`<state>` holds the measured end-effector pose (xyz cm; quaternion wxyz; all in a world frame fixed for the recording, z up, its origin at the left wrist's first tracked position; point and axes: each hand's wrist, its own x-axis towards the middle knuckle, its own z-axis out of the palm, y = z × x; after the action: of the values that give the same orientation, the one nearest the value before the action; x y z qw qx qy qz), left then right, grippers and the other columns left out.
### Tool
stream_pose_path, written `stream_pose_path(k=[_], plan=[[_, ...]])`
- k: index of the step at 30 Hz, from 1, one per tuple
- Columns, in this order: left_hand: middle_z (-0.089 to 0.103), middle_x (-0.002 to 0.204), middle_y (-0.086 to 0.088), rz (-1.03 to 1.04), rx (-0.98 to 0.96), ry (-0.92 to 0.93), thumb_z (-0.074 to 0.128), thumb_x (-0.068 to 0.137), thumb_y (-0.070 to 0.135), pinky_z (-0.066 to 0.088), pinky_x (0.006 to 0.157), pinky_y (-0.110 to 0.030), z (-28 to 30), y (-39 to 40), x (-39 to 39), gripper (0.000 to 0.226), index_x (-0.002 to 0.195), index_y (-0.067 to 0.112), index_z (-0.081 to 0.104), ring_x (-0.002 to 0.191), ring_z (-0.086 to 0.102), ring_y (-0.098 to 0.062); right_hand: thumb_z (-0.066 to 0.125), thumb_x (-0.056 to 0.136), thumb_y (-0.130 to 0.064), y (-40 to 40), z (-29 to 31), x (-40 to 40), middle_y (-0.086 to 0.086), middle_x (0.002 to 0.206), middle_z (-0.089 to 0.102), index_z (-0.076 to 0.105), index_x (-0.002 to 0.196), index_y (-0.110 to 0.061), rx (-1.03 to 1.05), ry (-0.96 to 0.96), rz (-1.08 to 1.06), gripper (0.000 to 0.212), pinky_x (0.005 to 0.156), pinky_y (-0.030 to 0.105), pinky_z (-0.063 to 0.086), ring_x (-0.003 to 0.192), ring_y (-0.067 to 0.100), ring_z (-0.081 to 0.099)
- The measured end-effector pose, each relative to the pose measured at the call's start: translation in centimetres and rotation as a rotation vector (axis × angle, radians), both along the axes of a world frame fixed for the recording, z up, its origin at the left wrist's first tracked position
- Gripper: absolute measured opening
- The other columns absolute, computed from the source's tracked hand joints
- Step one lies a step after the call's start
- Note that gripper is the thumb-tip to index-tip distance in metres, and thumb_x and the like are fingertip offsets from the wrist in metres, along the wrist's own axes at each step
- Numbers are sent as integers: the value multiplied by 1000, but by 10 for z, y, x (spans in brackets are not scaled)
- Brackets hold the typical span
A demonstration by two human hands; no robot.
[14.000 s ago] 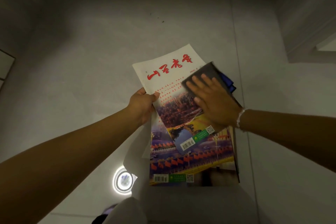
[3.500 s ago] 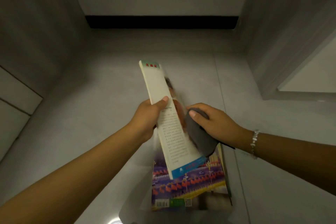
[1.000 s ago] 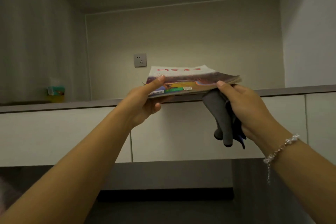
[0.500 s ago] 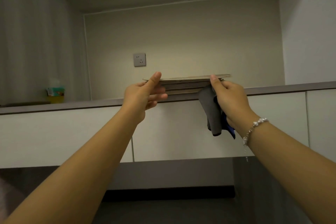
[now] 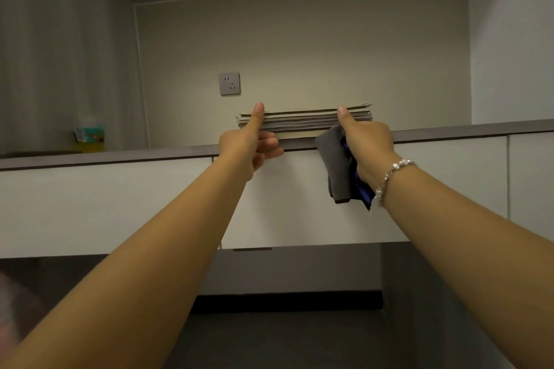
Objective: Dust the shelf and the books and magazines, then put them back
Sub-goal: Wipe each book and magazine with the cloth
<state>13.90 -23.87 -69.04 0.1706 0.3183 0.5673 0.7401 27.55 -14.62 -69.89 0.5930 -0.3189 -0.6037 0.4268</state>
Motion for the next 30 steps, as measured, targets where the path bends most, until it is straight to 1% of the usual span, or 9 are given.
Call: stream_pose_path(k=[2, 4, 7, 11, 19, 23, 25, 28, 30], plan=[[69, 72, -2, -4, 5, 38, 56, 81, 62, 39, 40, -15, -12, -3, 4, 52, 85, 11, 64, 64, 71, -15, 55, 90, -50, -9, -15, 1, 3, 67, 50, 52, 68, -11, 18, -9, 65, 45, 66, 30, 44, 66, 16, 48], [70, 77, -1, 6, -7, 82, 54, 83, 61, 43, 45, -15, -29, -7, 10, 50, 86, 13, 66, 63, 69, -13, 54, 90, -51, -18, -36, 2, 10, 76, 57, 63, 83, -4, 9, -44, 119, 48, 77, 36, 49, 74, 20, 50], [70, 79, 1, 24, -27, 111, 48, 89, 58, 47, 55, -19, -62, -14, 18, 46, 85, 16, 66, 65, 68, -12, 53, 90, -51, -30, -69, 1, 15, 92, 62, 63, 102, -1, -40, -95, 161, 53, 89, 42, 49, 73, 18, 51], [71, 80, 2, 16, -74, 154, 43, 94, 54, 52, 61, -22, -127, -23, 25, 44, 87, 19, 68, 62, 67, -10, 54, 89, -52, -36, -124, 1, 0, 84, 63, 67, 78, -23, -112, -130, 252, 33, 78, 31, 50, 77, 13, 57], [69, 77, -2, -96, -261, 46, 48, 96, 43, 51, 56, -21, -279, -39, 20, 38, 91, 12, 69, 54, 62, -10, 59, 87, -48, -33, -269, 2, -1, 97, 70, 72, 93, -22, -284, -314, 434, 30, 89, 36, 52, 96, 16, 64], [67, 79, -1, -108, -416, -30, 47, 97, 42, 51, 59, -23, -344, -49, 15, 35, 92, 13, 68, 55, 63, -9, 66, 86, -32, -39, -330, 5, -4, 83, 73, 72, 90, -17, -405, -372, 554, 16, 66, 19, 53, 78, 9, 68], [67, 83, -1, -128, -512, -50, 46, 98, 41, 51, 60, -23, -376, -57, 14, 33, 93, 15, 66, 60, 64, -12, 70, 84, -22, -43, -358, 8, 1, 81, 74, 72, 86, -15, -486, -458, 604, 8, 65, 21, 56, 74, 13, 69], [68, 89, -3, -156, -662, -61, 44, 99, 38, 53, 64, -24, -426, -75, 15, 33, 98, 14, 66, 70, 65, -16, 71, 83, -26, -47, -403, 13, 13, 93, 72, 71, 95, -5, -538, -713, 584, 24, 80, 36, 55, 86, 26, 69], [67, 90, -3, -159, -743, -93, 43, 100, 35, 53, 66, -24, -456, -90, 17, 31, 99, 13, 65, 74, 65, -17, 66, 86, -27, -52, -430, 18, 17, 95, 71, 70, 97, 0, -548, -828, 591, 29, 80, 35, 53, 87, 27, 67]])
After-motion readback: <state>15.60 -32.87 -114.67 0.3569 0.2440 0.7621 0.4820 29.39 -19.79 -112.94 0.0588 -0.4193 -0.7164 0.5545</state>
